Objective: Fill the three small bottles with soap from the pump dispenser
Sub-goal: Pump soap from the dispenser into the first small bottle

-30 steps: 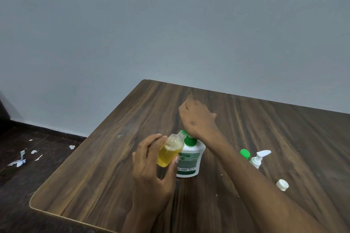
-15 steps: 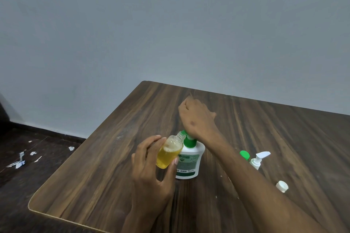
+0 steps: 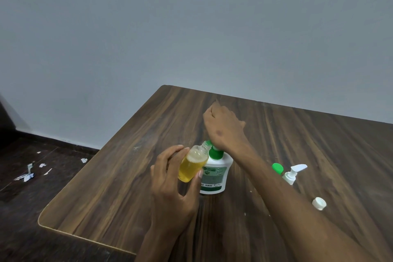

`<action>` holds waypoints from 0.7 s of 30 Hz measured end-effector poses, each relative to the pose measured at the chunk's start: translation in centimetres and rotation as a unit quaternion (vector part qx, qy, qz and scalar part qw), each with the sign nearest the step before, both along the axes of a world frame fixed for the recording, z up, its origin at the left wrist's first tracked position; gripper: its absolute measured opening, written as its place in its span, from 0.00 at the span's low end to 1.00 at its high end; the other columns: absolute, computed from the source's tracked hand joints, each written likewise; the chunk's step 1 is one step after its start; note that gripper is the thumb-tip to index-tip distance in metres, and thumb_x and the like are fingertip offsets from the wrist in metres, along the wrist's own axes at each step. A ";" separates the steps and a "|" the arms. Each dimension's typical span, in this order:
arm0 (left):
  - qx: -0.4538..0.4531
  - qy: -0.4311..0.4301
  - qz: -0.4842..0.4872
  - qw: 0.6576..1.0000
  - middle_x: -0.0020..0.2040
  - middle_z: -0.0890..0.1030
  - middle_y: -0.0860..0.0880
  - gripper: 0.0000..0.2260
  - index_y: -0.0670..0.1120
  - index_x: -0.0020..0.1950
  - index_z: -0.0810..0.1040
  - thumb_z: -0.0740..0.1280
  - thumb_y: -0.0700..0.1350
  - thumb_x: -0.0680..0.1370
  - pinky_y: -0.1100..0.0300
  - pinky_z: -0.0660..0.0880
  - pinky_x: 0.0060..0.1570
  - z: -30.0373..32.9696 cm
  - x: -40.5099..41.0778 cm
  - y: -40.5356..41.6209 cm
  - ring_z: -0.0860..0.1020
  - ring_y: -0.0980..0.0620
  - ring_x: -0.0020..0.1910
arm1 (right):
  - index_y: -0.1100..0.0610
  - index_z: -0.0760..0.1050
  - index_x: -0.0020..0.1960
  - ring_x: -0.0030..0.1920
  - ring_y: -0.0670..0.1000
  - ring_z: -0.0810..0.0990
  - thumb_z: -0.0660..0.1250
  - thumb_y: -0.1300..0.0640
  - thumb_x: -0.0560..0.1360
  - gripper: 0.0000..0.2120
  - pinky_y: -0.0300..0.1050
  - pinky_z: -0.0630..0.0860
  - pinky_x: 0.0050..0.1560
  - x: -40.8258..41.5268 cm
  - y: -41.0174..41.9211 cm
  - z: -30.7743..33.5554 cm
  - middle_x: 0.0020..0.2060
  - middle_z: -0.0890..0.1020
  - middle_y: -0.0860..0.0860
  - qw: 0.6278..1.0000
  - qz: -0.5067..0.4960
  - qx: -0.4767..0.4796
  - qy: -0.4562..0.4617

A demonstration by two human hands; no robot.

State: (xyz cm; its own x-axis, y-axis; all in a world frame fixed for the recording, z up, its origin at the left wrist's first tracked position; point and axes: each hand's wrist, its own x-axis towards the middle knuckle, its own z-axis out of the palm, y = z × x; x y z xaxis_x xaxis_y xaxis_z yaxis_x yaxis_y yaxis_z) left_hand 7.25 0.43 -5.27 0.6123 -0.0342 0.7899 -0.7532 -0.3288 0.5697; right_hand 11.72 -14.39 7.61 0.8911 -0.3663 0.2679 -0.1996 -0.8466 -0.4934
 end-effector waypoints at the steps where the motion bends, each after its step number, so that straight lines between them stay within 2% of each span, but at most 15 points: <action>1: 0.001 0.001 -0.001 1.000 0.67 0.79 0.48 0.19 0.42 0.68 0.82 0.73 0.48 0.78 0.41 0.79 0.60 0.0 0.0 0.0 0.77 0.51 0.69 | 0.50 0.67 0.43 0.44 0.50 0.73 0.51 0.52 0.82 0.11 0.56 0.63 0.53 0.0 0.0 0.0 0.41 0.75 0.49 1.000 0.002 0.001 0.009; 9: 0.007 0.001 0.003 1.000 0.66 0.79 0.46 0.19 0.40 0.67 0.81 0.75 0.45 0.77 0.41 0.78 0.59 0.1 -0.1 0.0 0.78 0.48 0.67 | 0.52 0.68 0.42 0.44 0.51 0.74 0.51 0.54 0.82 0.12 0.58 0.63 0.55 -0.3 0.2 0.3 0.41 0.77 0.50 1.000 0.001 0.003 0.014; 13: -0.001 0.019 0.003 1.000 0.66 0.79 0.46 0.19 0.40 0.64 0.80 0.77 0.42 0.75 0.38 0.78 0.56 0.1 -0.2 0.0 0.79 0.45 0.64 | 0.57 0.71 0.41 0.39 0.49 0.74 0.53 0.57 0.81 0.13 0.57 0.70 0.54 -0.9 0.4 1.4 0.40 0.79 0.53 0.999 -0.005 0.007 -0.052; 17: -0.001 0.026 0.000 1.000 0.66 0.79 0.44 0.19 0.39 0.63 0.78 0.77 0.43 0.75 0.42 0.78 0.56 0.1 0.0 0.0 0.79 0.43 0.62 | 0.56 0.72 0.46 0.39 0.53 0.78 0.54 0.55 0.81 0.11 0.57 0.78 0.43 -1.1 0.2 1.4 0.38 0.79 0.49 0.988 -0.020 -0.032 -0.151; 21: -0.013 0.030 0.003 0.999 0.65 0.79 0.44 0.19 0.38 0.63 0.78 0.77 0.44 0.76 0.53 0.77 0.57 0.6 -0.1 0.3 0.79 0.46 0.62 | 0.56 0.73 0.48 0.36 0.51 0.76 0.55 0.57 0.81 0.09 0.51 0.76 0.34 -1.4 0.3 1.8 0.37 0.78 0.48 0.976 -0.024 -0.074 -0.205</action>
State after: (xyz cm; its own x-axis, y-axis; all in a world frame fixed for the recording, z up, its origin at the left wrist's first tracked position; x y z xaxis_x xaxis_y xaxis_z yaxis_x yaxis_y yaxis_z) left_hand 7.15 0.69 -4.63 0.6593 -0.0097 0.7518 -0.7149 -0.3176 0.6229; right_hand 10.31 -14.06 9.37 0.6815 -0.3345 0.6509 -0.0526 -0.9095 -0.4124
